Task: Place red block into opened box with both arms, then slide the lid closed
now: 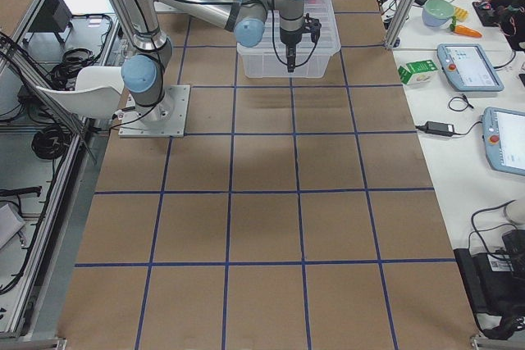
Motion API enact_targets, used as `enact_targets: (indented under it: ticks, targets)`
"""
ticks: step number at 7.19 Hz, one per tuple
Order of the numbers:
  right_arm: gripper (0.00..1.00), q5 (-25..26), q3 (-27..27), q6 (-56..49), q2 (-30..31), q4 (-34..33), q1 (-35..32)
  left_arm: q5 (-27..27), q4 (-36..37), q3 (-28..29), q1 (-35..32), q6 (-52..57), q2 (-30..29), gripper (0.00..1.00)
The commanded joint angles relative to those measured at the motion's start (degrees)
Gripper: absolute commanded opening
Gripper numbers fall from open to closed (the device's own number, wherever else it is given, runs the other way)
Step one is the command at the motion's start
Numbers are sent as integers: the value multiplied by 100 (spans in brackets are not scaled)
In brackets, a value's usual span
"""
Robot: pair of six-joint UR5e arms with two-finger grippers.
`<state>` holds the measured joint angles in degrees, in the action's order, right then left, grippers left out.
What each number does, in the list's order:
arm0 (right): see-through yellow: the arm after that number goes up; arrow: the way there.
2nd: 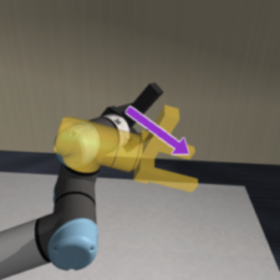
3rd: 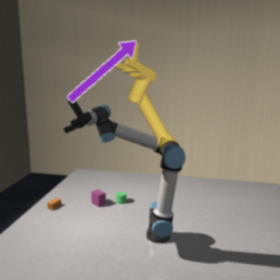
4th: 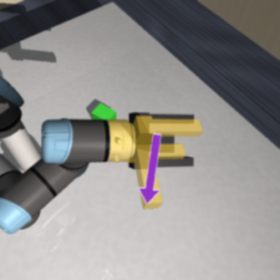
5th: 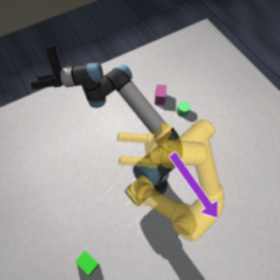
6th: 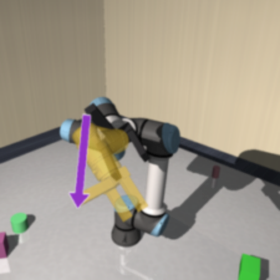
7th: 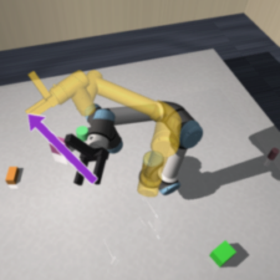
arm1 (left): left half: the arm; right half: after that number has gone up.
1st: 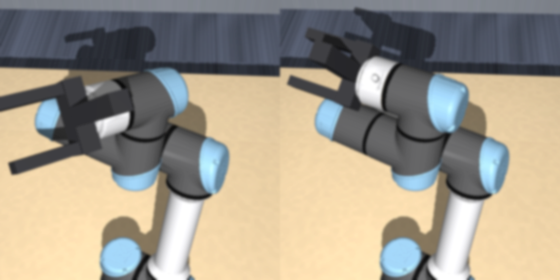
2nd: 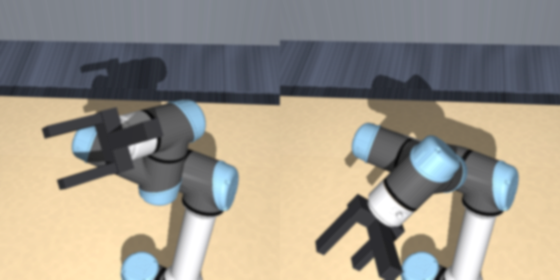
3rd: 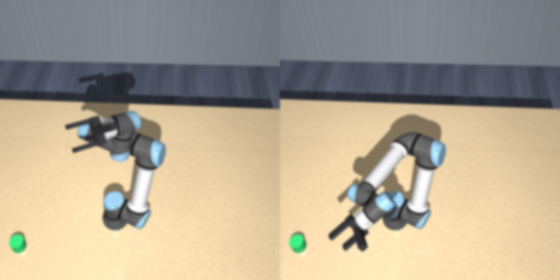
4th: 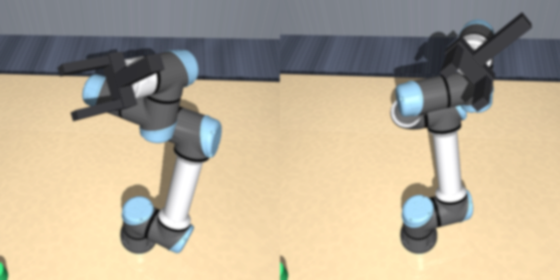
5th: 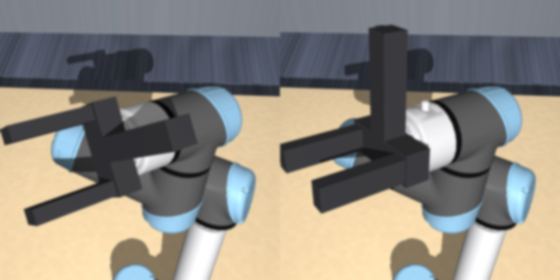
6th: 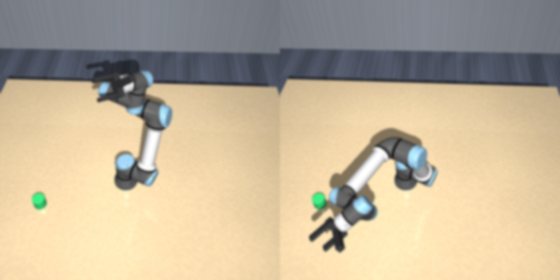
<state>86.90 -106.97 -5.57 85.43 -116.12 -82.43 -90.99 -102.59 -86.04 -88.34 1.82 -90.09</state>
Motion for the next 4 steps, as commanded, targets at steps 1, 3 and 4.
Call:
enact_targets:
  ticks: [1, 3, 4]
  targets:
    - [100, 20, 140, -92, -1, -121, 25, 2, 2, 0, 1, 3, 0, 100]
    - [100, 21, 578, 3, 139, 166, 0, 2, 2, 0, 1, -6, 0, 100]
    - [97, 47, 1050, 21, 262, 873, -18, 2, 2, 9, 1, -6, 0, 100]
